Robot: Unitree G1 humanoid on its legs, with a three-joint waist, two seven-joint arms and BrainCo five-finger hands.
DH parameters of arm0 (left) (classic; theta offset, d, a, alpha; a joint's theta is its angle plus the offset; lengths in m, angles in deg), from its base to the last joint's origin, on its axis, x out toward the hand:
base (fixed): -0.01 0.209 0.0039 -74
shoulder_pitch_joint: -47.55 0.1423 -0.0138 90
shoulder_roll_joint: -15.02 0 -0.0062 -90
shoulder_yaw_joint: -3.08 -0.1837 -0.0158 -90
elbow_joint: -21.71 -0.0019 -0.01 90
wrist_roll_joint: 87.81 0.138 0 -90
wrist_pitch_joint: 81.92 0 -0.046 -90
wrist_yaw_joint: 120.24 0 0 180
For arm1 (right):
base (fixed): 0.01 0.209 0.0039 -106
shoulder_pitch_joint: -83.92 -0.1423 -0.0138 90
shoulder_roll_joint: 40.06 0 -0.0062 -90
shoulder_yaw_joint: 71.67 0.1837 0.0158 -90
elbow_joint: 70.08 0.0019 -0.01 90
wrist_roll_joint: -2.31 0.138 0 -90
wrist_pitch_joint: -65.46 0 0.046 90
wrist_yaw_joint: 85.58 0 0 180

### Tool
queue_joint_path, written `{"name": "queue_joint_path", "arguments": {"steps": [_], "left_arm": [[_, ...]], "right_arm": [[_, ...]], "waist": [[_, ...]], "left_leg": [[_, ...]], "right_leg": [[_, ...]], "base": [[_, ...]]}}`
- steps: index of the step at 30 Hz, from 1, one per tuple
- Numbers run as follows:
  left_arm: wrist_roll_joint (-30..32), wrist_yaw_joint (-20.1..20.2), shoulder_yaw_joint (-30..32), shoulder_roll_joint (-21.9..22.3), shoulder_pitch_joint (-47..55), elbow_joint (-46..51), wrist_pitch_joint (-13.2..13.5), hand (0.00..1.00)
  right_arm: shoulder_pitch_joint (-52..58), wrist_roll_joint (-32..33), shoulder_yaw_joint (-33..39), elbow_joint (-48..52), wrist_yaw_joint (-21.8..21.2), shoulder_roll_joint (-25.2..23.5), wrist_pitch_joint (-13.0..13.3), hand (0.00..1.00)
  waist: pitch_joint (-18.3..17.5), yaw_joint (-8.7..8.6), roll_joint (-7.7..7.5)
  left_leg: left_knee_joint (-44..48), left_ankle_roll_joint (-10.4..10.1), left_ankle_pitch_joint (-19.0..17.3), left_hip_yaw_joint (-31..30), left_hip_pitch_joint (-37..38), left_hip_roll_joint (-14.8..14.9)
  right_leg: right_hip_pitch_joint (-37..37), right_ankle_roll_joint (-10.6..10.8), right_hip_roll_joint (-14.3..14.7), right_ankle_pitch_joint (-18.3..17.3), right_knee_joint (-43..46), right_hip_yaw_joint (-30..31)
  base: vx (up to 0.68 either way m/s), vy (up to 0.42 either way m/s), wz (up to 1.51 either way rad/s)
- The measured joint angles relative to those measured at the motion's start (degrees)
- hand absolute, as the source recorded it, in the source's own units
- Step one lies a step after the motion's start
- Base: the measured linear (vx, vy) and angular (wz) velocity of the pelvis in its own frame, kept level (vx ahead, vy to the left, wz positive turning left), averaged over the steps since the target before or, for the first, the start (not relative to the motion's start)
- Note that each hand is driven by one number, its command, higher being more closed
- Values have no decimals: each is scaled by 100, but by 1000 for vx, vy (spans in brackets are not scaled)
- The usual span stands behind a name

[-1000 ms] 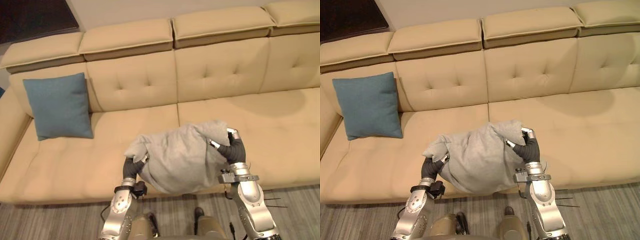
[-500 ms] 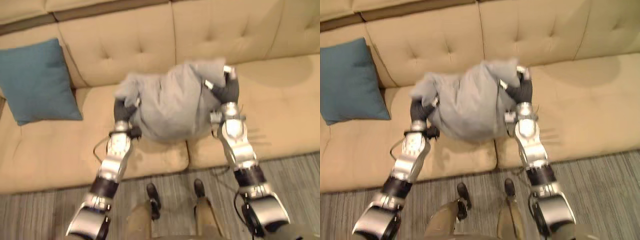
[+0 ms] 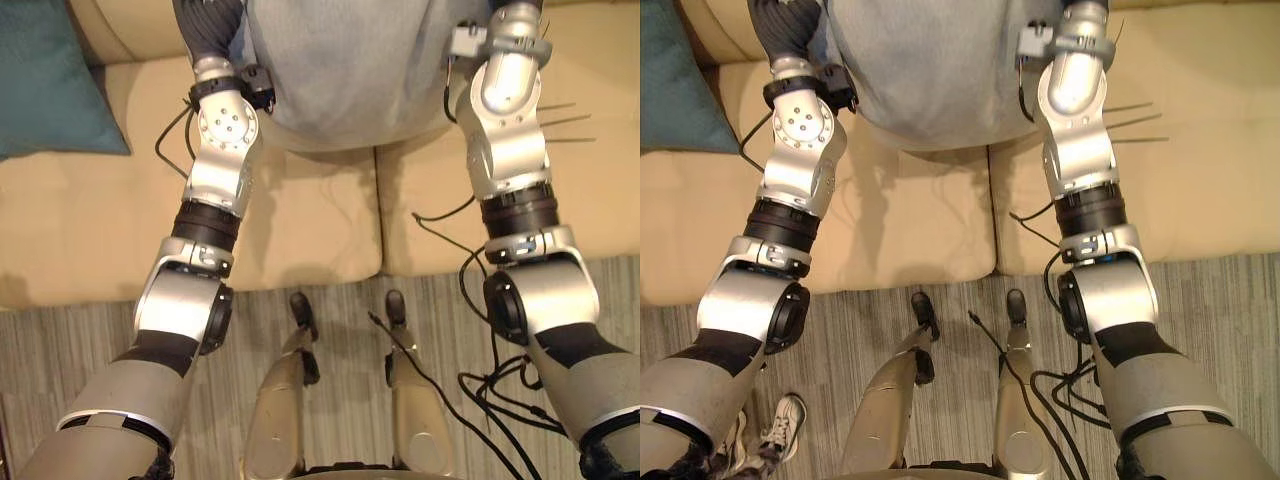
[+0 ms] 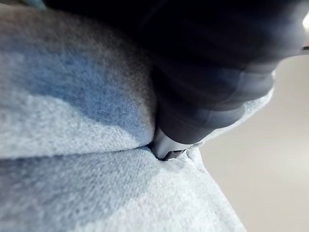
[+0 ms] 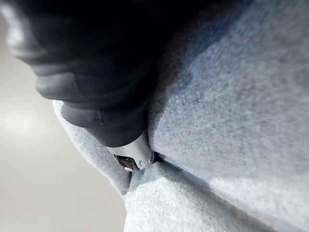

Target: Pick up cushions and gather them together orderly.

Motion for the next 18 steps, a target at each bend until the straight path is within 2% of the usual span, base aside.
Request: {"name": "queue_joint_path", "arguments": {"steps": [1, 2, 8, 10, 13, 18], "left_arm": [[-59, 17, -8, 12, -109, -119, 0, 100], [-61, 29, -10, 24, -149, -173, -1, 0], [-289, 43, 39, 98, -491, -252, 96, 0], [-395, 115, 104, 99, -567, -253, 98, 0], [-504, 237, 243, -97, -567, -259, 97, 0], [-793, 511, 273, -538, -568, -243, 80, 0]], "right_arm": [[-95, 5, 1, -117, -1, 73, -20, 100], [-137, 6, 3, -191, 0, 103, -56, 0], [-427, 121, 173, -439, -1, 387, -96, 0], [-426, 256, 179, -343, -3, 447, -97, 0], [-425, 307, 180, -284, -40, 456, -99, 0], [-418, 739, 227, 36, -48, 598, -106, 0]], "waist": [[55, 6, 4], [62, 2, 11], [175, 30, 70], [175, 26, 71], [175, 32, 71], [175, 76, 71]], "left_leg": [[-120, -36, 84, -38, -51, 7], [-216, -44, 153, -67, -97, 8], [-274, -128, 229, -115, -376, 16], [-345, -238, 305, -114, -408, 17], [-359, -296, 346, -112, -493, 101], [-342, -308, 355, -113, -598, 157]], "right_leg": [[-123, 0, 27, 0, 51, -15], [-219, -1, 42, -1, 90, -22], [-801, 8, 86, -124, 599, 56], [-932, -9, 90, -206, 750, 56], [-1043, -32, 130, -237, 824, -10], [-1174, -97, 161, -280, 938, -113]], "base": [[-1, -48, 6], [13, -80, 9], [11, -47, -2], [-9, -44, 5], [-15, -45, 0], [-26, -42, 4]]}}
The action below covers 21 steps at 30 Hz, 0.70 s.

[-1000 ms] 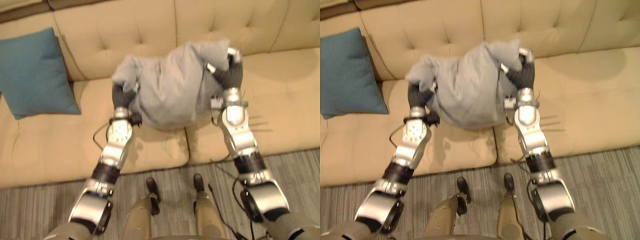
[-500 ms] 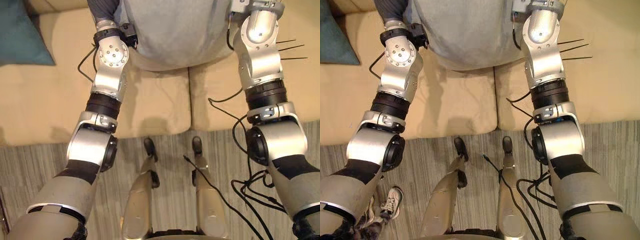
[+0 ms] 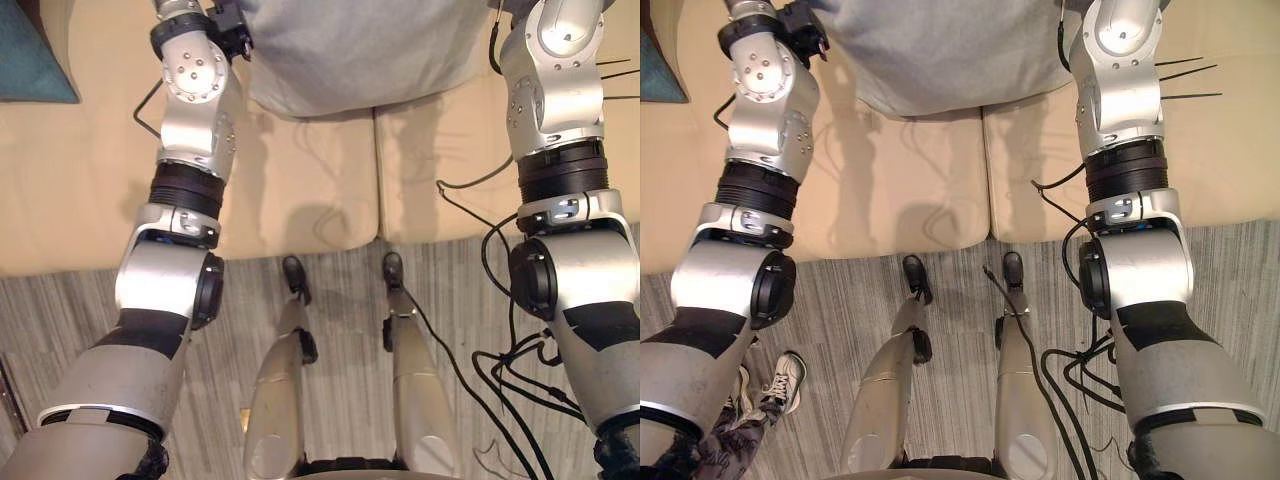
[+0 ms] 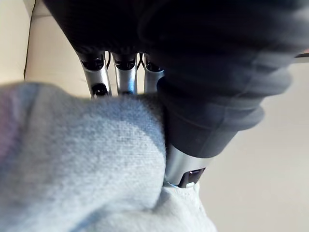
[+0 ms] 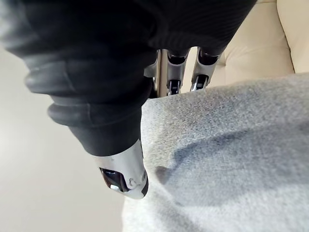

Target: Pick up cushions and gather them together orderly.

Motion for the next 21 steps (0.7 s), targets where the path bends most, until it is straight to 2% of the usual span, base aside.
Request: {"name": "queue_joint_path", "arguments": {"steps": [6, 9, 10, 11, 14, 16, 18, 21], "left_arm": [[-402, 272, 424, -487, 4, 140, -38, 0], [-1036, 376, 849, -695, 204, 452, 19, 0], [-1229, 401, 926, -702, 462, 739, 81, 0], [-1359, 409, 935, -701, 785, 1016, 146, 0], [-1375, 427, 948, -693, 1612, 1601, 219, 0], [-1196, 557, 914, -615, 2518, 1980, 241, 0], [-993, 696, 768, -282, 3553, 2442, 259, 0], [-669, 1165, 272, 396, 5137, 2669, 252, 0]], "right_arm": [[0, 724, 216, 484, -217, 704, 29, 0], [23, 979, 252, 625, -227, 835, 27, 0], [198, 1088, 345, 930, -227, 836, 31, 0], [486, 1119, 424, 1315, -224, 838, 68, 0], [1382, 1111, 451, 2179, -242, 842, 260, 0], [2379, 1060, 453, 2696, -394, 840, 379, 0], [3556, 1008, 617, 3041, -588, 678, 442, 0], [5235, 852, 793, 3073, -913, 74, 437, 0]], "waist": [[-1, 146, 1], [-1, 138, 1], [-3, 143, 3], [-5, 123, 2], [-7, 136, 3], [-17, 150, 4], [-100, 199, 14], [-480, 244, 14]], "left_leg": [[64, 67, 52, -31, -6, -21], [106, 68, 53, -37, 44, -23], [105, 69, 52, -35, 108, -26], [65, 53, 25, -13, 203, -30], [-91, 45, 0, 75, 453, -25], [-118, 71, -18, 106, 666, -36], [-119, 69, -68, 128, 832, -37], [-154, 59, -128, 142, 925, -33]], "right_leg": [[7, -1, -39, 0, 124, -74], [101, -6, -70, -4, 145, -141], [167, -9, -79, -19, 148, -145], [269, 11, -105, -177, 180, -145], [410, 1, -114, -287, 282, -142], [576, -1, -115, -400, 360, -138], [730, -4, -119, -481, 364, -134], [815, -10, -120, -613, 360, -147]], "base": [[-18, -11, 7], [-12, -14, 8], [-6, -27, 12], [-4, -40, 12], [15, -43, 9], [53, -75, 1], [94, -78, -4], [135, -51, -1]]}}
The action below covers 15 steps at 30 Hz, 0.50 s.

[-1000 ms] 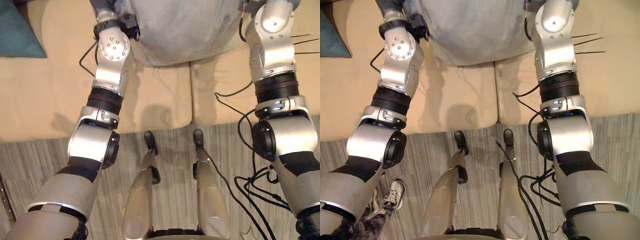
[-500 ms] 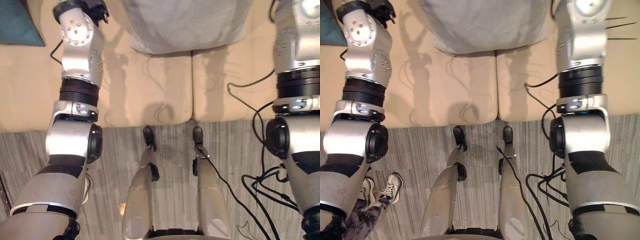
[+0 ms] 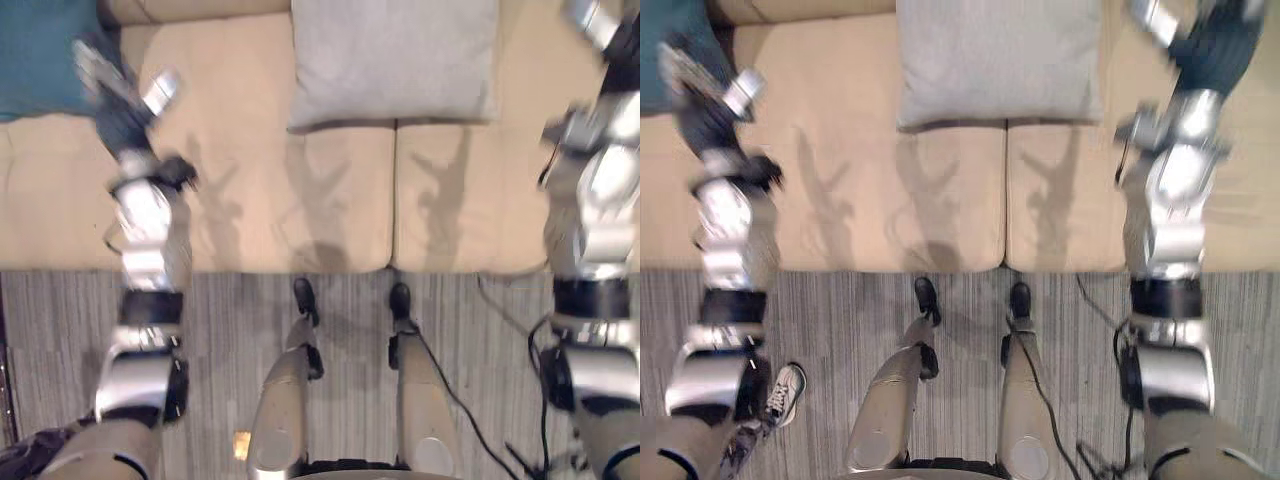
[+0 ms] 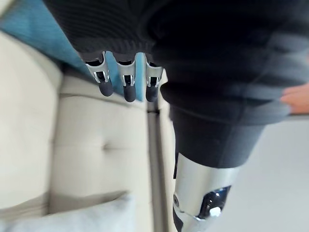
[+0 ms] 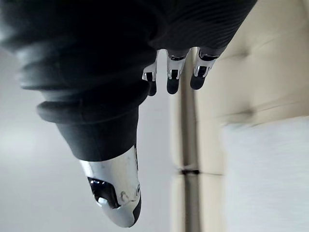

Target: Pick up cushions and gather them together orderly.

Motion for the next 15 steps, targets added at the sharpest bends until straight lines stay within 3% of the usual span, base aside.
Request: {"name": "queue_joint_path", "arguments": {"steps": [2, 5, 10, 15], "left_arm": [[223, 331, -264, 655, 1099, 1, -83, 0], [583, 683, -419, 1048, 2210, -149, -144, 0], [1296, 922, -250, 1034, 3050, -1372, -213, 0], [1995, 1096, 159, 913, 3524, -2818, -391, 0]], "right_arm": [[1172, -214, 20, -22, -239, -532, -14, 0], [2541, -755, 9, -266, -584, -1037, -48, 0], [3651, -1535, -19, -1976, -1009, -1148, -130, 0], [4155, -2113, 5, -3407, -1353, -1150, -264, 0]], "waist": [[-95, -7, -1], [-226, -12, -14], [-939, -42, 1], [-1413, -300, -97]], "left_leg": [[-64, -38, -29, 20, 235, 1], [-64, -57, -111, 50, 635, 7], [-151, -88, -236, -58, 1202, 7], [-284, -110, -418, -61, 1741, -29]], "right_leg": [[207, -14, 4, -68, -11, -8], [647, -51, 29, -205, -33, -59], [1331, -41, 66, -252, -394, -177], [2035, 43, 44, -135, -994, -159]], "base": [[169, -42, -2], [114, -39, 4], [68, -22, 1], [18, 29, -7]]}}
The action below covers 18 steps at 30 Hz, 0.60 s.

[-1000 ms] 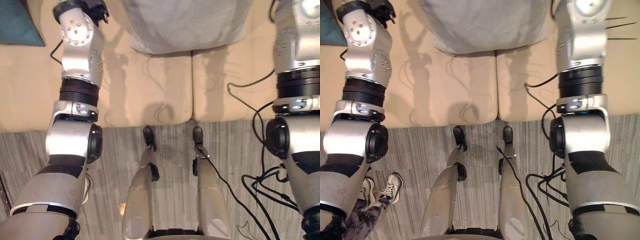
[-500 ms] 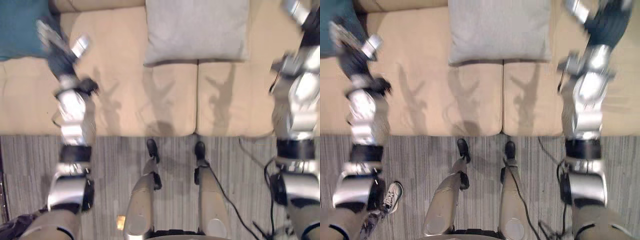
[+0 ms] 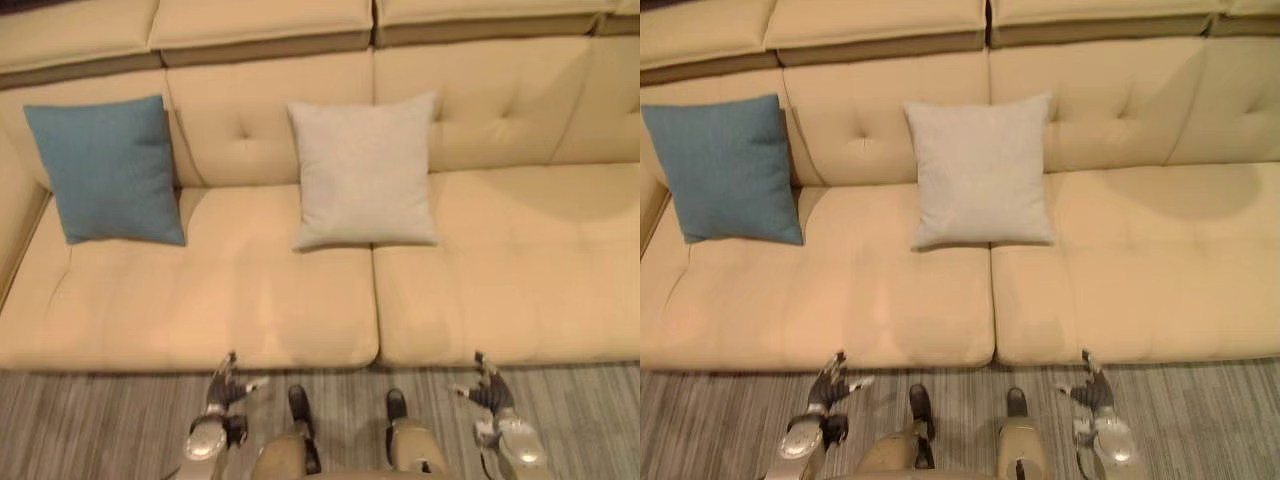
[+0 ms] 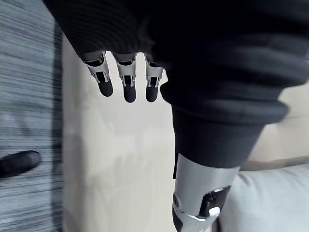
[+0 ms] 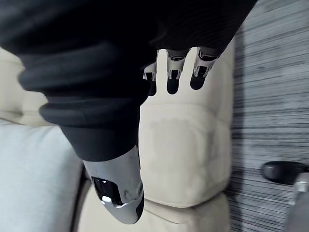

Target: Pick up cushions and gather them together orderly.

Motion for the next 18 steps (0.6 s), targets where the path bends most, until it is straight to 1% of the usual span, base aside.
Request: {"name": "queue_joint_path", "arguments": {"steps": [2, 4, 6, 9, 11, 12, 13, 14, 15, 16, 17, 18], "left_arm": [[142, 26, 9, -61, 68, -250, -47, 0], [314, 75, 19, -70, 131, -507, -98, 0], [445, 136, 34, -71, 127, -637, -122, 0], [445, 138, 39, -72, 96, -643, -121, 0], [443, 140, 30, -73, 49, -638, -121, 0], [440, 138, 28, -77, 21, -628, -121, 0], [433, 137, -25, -113, -24, -581, -121, 0], [427, 137, -68, -174, -83, -459, -118, 0], [425, 139, -86, -207, -150, -380, -115, 0], [421, 134, -84, -216, -285, -150, -116, 0], [419, 136, -82, -181, -392, -18, -115, 0], [419, 137, -94, -172, -445, 82, -112, 0]], "right_arm": [[5, -154, 20, -334, -59, 3, -36, 0], [11, -312, 22, -701, -98, 36, -79, 0], [-13, -393, 20, -849, -98, 57, -177, 0], [-96, -438, 14, -946, -99, 56, -183, 0], [-196, -500, -25, -963, -98, 52, -189, 0], [-246, -503, -35, -952, -97, 38, -188, 0], [-354, -502, -56, -896, -89, -20, -190, 0], [-423, -495, -171, -798, -84, -81, -189, 0], [-428, -487, -230, -711, -84, -122, -188, 0], [-428, -484, -254, -604, -91, -226, -181, 0], [-432, -468, -247, -575, -87, -307, -190, 0], [-420, -453, -261, -496, -91, -357, -219, 0]], "waist": [[-26, -11, -34], [-133, -10, -72], [-225, -10, -90], [-263, -13, -121], [-233, 7, -163], [-198, 10, -214], [-183, 12, -227], [-148, 6, -301], [-111, -1, -350], [2, 2, -387], [64, 33, -285], [103, 41, -236]], "left_leg": [[-2, -4, -42, 37, 149, -14], [-14, 3, -104, 109, 327, -49], [-40, 16, -137, 194, 452, -70], [-39, 16, -142, 302, 488, -69], [-4, 17, -140, 466, 487, -61], [-3, 17, -139, 534, 476, -57], [20, 17, -136, 649, 390, -46], [208, 71, -173, 703, 188, -18], [395, 129, -220, 713, 43, 14], [794, 175, -342, 707, -181, 184], [986, 237, -394, 719, -292, 433], [1097, 232, -402, 666, -322, 490]], "right_leg": [[186, 29, -17, 61, -151, 30], [388, 38, -30, 145, -326, 159], [488, 53, -44, 172, -390, 235], [470, 68, -28, 233, -436, 357], [385, 41, 4, 351, -452, 534], [339, 80, 20, 404, -454, 610], [199, 87, 48, 513, -450, 729], [81, 139, 54, 601, -426, 794], [-2, 145, 52, 647, -402, 808], [-69, 181, 103, 818, -379, 803], [-203, 148, 216, 666, 178, 760], [-453, -84, 271, 277, 1141, 642]], "base": [[-4, 35, -14], [12, 33, -23], [13, 26, -21], [9, 5, -22], [5, -3, -38], [-14, -8, -54], [-14, -17, -44], [-11, -19, -37], [-20, -29, -18], [-48, -28, -7], [-51, -26, 4], [-35, -40, 39]]}}
